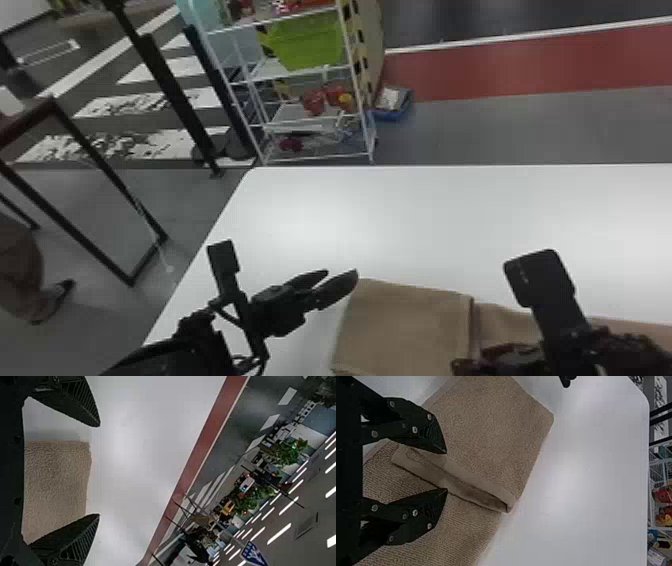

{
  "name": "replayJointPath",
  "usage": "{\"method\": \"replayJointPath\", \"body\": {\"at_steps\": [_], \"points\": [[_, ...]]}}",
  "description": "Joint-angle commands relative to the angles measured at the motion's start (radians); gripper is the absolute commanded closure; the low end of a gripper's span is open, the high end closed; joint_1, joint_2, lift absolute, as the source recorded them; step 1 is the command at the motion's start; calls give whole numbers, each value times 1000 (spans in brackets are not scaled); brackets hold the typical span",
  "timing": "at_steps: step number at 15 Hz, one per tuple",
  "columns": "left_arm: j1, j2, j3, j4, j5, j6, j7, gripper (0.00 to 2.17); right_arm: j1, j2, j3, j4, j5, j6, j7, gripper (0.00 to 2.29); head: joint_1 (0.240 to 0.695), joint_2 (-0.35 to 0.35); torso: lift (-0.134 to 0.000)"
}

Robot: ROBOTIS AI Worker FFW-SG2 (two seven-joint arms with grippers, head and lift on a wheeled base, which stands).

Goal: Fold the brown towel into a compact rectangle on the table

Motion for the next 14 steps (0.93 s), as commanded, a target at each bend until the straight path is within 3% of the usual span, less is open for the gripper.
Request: {"method": "replayJointPath", "body": {"at_steps": [1,8,14], "points": [[1,-3,-6,-16,-10,-51,16,83,-3,1,-5,4,-2,6,10,653,695,350,-122],[28,-7,-22,-57,-34,-107,33,83,-39,1,-9,83,-13,-24,10,653,695,350,-122],[31,-1,-19,-53,-34,-107,26,83,-48,1,18,121,-17,-137,13,684,695,350,-122]]}}
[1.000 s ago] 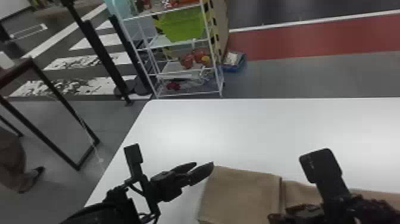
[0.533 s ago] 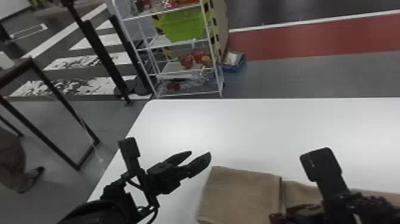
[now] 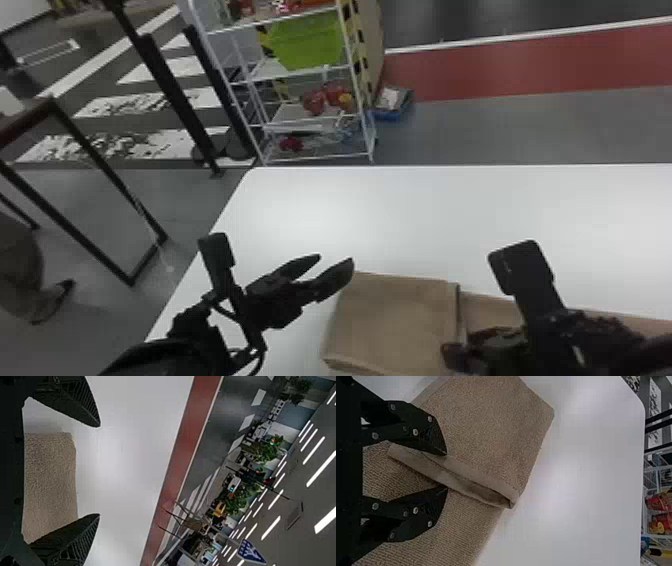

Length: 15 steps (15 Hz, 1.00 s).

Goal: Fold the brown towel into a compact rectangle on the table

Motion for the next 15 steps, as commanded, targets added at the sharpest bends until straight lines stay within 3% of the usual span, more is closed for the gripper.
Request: {"method": "replayJointPath", "body": {"at_steps": [1,3,5,9,15], "points": [[0,2,0,1,0,0,-2,83,-1,1,10,2,-1,-16,2,684,695,350,-122],[0,0,-3,2,0,0,-2,83,-8,1,12,5,-4,-29,5,691,695,350,-122],[-1,2,-8,10,-2,0,1,83,-23,1,10,35,-6,-35,12,1153,695,350,-122],[-3,2,-11,15,-11,0,2,83,-23,1,4,41,-23,-84,23,1328,695,350,-122],[-8,2,-11,15,-15,0,11,83,31,1,9,-56,-54,-87,21,1328,695,350,-122]]}}
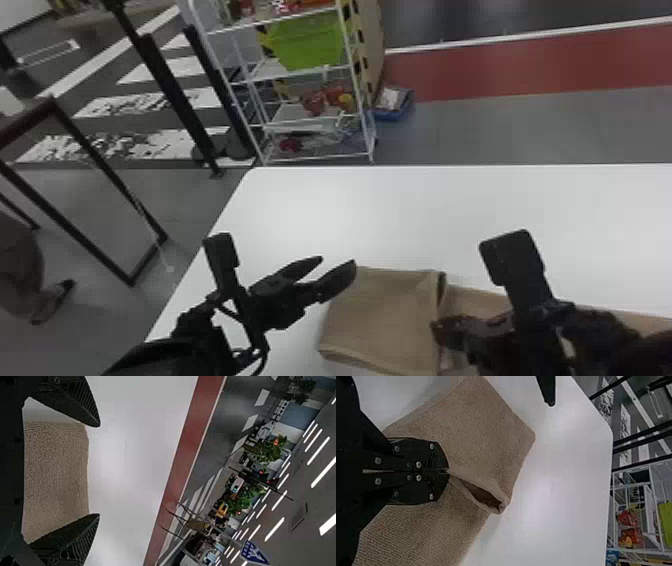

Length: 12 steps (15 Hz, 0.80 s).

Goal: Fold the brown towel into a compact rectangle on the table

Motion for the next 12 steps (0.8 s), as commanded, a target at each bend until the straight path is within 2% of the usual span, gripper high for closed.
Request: {"method": "replayJointPath", "body": {"at_steps": [1,5,8,10,12], "points": [[-2,0,-1,0,-7,0,7,83,37,1,7,-77,-12,33,-2,1328,695,350,-122],[-7,0,-6,5,-13,0,8,83,117,1,-23,-249,-8,128,8,1328,695,350,-122],[-13,0,-24,9,-36,0,10,83,154,1,-110,-364,-15,228,57,1328,695,350,-122],[-12,0,-34,9,-46,0,10,83,183,1,-181,-427,-54,228,84,1328,695,350,-122],[-8,0,-41,3,-53,3,10,83,206,1,-240,-479,-64,228,124,1328,695,350,-122]]}}
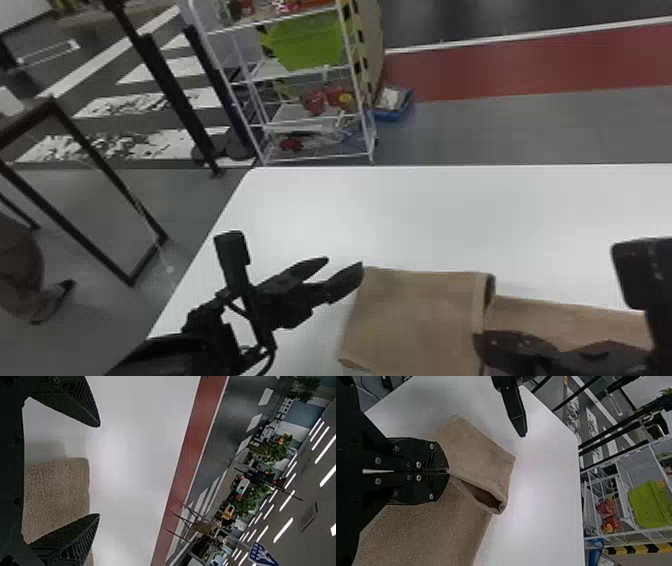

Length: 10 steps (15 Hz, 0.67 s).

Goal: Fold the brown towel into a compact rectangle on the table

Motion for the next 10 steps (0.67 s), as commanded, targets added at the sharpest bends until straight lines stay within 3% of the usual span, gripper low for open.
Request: {"method": "replayJointPath", "body": {"at_steps": [1,2,10], "points": [[6,0,-9,-9,-6,2,3,83,25,1,-86,-57,-21,6,39,1328,695,346,-122],[9,-2,-17,-12,-12,2,12,83,25,1,-123,-76,-24,6,75,1328,695,335,-122],[17,-9,-86,-36,-54,2,83,83,57,1,-548,-116,-281,6,225,1328,695,205,-122]]}}
